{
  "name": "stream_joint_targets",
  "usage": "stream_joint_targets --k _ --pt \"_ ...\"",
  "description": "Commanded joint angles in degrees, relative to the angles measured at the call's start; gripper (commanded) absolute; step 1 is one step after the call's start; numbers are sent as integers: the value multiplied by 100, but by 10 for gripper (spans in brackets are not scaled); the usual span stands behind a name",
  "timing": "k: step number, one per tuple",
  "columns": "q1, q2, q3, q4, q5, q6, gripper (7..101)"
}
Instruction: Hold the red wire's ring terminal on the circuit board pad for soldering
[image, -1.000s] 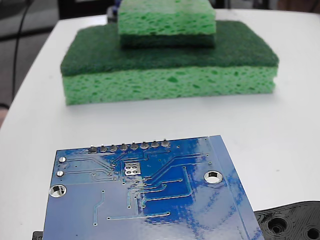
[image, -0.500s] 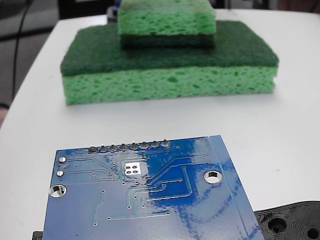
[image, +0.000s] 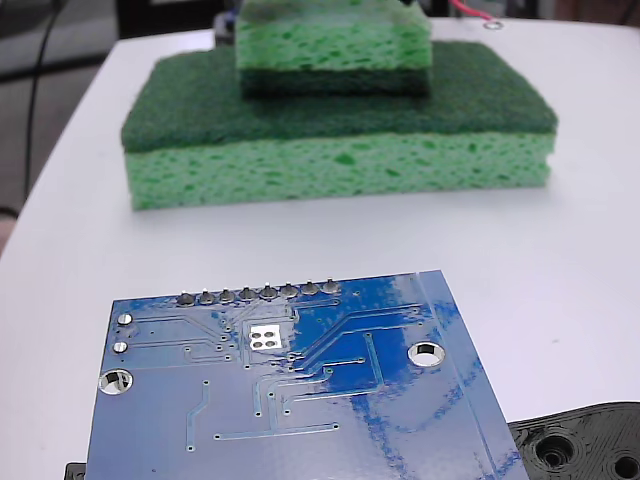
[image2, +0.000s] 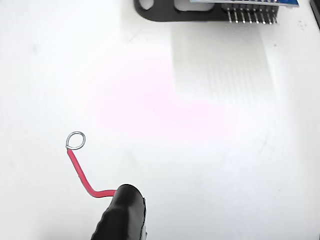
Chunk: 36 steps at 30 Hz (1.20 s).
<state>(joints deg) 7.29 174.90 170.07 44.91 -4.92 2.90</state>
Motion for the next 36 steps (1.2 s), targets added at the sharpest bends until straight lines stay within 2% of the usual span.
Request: stream_joint_targets --k 1,36 --pt "62 9 35 -9 -35 -26 1003" --pt "70 9 149 -44 62 18 1003"
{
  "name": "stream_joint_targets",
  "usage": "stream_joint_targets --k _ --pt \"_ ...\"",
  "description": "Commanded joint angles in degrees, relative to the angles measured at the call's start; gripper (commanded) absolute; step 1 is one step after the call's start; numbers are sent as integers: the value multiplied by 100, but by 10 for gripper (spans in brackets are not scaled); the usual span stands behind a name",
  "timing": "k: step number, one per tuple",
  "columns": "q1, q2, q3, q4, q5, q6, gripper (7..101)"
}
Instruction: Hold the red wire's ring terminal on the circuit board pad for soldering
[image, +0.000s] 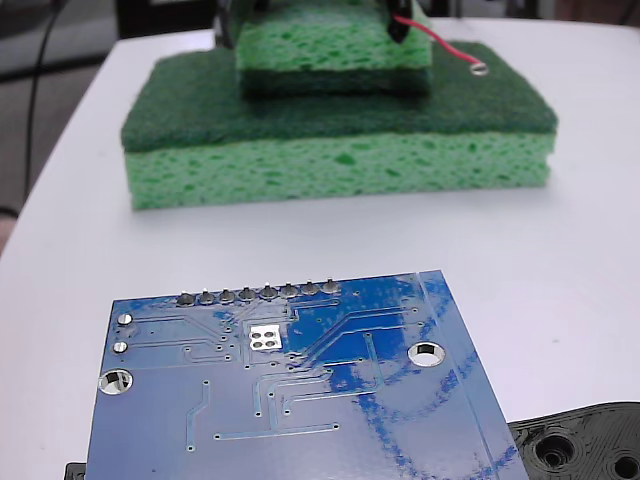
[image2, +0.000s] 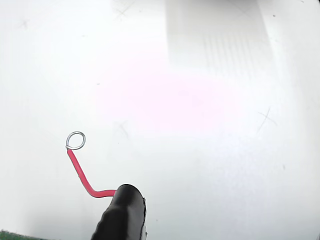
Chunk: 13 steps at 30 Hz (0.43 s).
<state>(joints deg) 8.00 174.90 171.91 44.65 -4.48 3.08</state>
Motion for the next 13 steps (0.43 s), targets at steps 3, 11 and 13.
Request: stream_joint_targets --k 3,11,13 --pt "0 9 -35 -18 -9 -26 1003" --pt "-9 9 -35 -18 -9 -26 1003" --pt "-9 9 -35 -18 -9 -26 1003"
